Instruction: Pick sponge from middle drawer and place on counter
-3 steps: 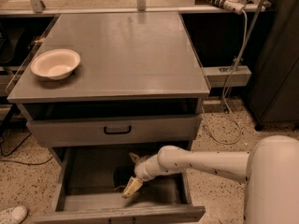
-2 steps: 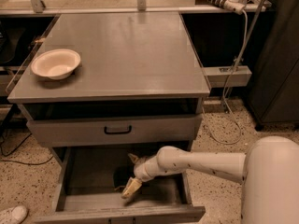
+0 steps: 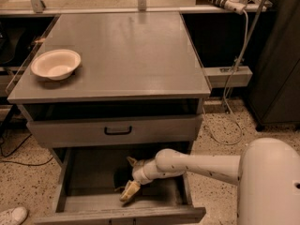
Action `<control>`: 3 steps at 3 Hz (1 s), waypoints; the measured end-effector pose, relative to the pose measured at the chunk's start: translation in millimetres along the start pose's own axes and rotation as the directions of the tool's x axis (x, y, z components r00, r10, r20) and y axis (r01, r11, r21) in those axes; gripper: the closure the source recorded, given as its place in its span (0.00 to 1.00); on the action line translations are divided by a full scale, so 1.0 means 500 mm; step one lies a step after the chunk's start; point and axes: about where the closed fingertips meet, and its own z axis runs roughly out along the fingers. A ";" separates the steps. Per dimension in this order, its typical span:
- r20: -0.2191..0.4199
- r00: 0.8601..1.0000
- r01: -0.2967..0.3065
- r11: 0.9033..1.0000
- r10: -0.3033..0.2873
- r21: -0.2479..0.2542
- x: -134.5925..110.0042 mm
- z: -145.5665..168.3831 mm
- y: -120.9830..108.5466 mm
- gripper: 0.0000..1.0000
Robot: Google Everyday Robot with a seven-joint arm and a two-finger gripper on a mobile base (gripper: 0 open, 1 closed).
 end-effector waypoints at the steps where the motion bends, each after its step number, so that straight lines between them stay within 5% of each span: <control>1: 0.003 1.000 -0.009 1.000 0.009 -0.006 0.005 0.008 0.003 0.00; 3: 0.003 1.000 -0.009 1.000 0.009 -0.006 0.005 0.008 0.003 0.42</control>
Offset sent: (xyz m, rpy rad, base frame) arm -0.0013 0.0014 -0.0045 0.0041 0.0100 -0.0008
